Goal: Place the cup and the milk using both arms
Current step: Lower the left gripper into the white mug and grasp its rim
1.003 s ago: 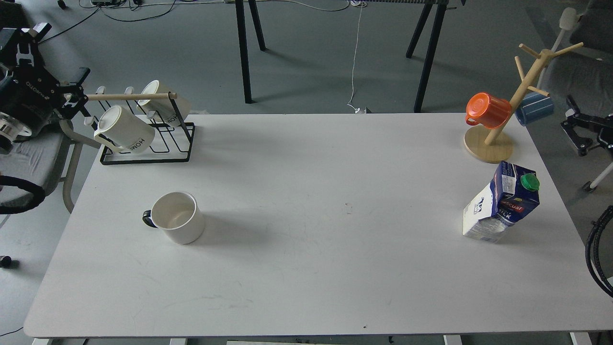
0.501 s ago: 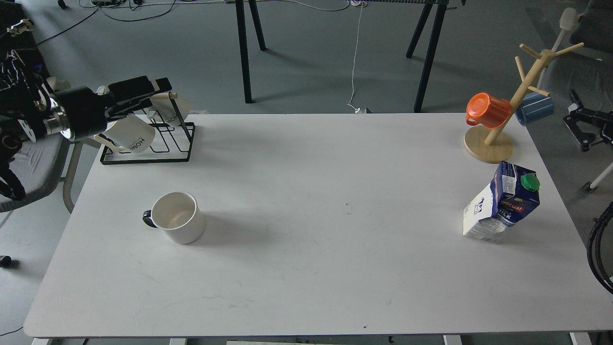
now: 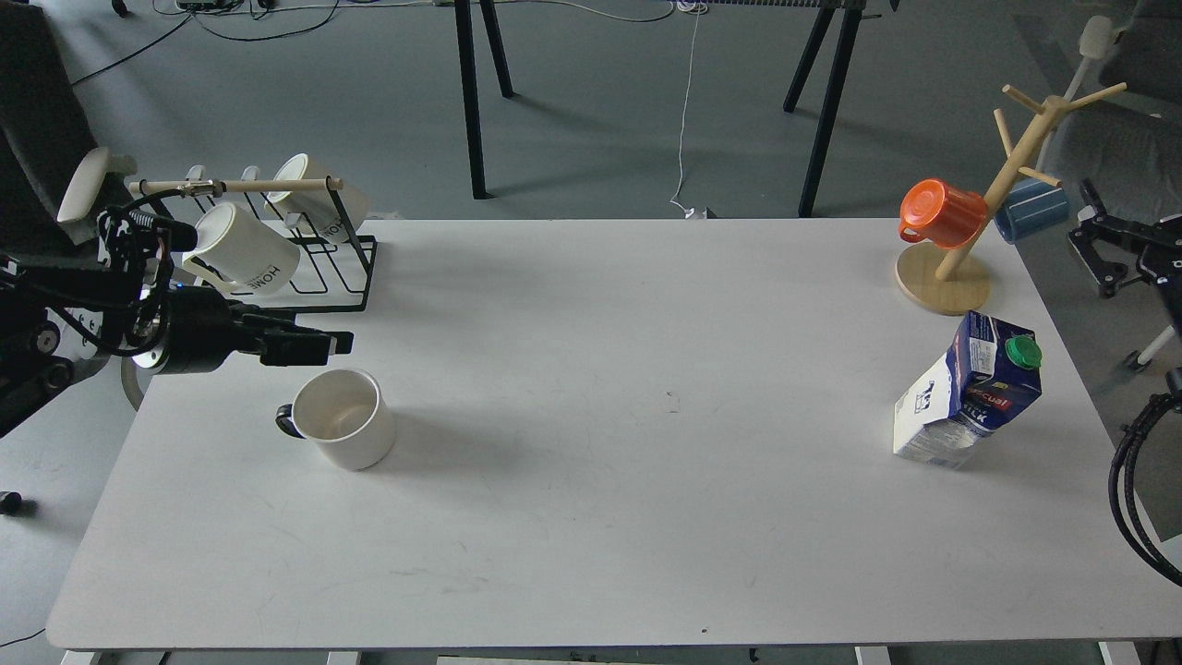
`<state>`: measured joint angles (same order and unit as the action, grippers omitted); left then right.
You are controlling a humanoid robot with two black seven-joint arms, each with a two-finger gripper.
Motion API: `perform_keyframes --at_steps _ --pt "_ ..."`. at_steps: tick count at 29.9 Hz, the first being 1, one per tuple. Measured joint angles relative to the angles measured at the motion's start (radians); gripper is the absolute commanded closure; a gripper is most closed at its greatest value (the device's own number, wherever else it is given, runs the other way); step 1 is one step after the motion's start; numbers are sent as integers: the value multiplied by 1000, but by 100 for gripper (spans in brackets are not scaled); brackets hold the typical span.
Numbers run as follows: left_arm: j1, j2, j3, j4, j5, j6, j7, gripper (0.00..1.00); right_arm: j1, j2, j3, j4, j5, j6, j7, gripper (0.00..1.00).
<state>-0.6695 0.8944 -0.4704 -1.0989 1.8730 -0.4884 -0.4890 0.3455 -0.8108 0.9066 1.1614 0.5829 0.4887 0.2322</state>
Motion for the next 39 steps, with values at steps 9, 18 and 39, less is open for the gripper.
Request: perform_keyframes --at_steps 9,18,39 --pt "17 -27 24 56 56 0 0 1 -12 0 1 3 0 0 0 2" --pt "21 -80 39 133 58 4 0 1 -21 -1 1 4 0 0 1 2" --pt "24 -156 40 255 57 15 0 14 -36 -8 9 12 0 0 1 2"
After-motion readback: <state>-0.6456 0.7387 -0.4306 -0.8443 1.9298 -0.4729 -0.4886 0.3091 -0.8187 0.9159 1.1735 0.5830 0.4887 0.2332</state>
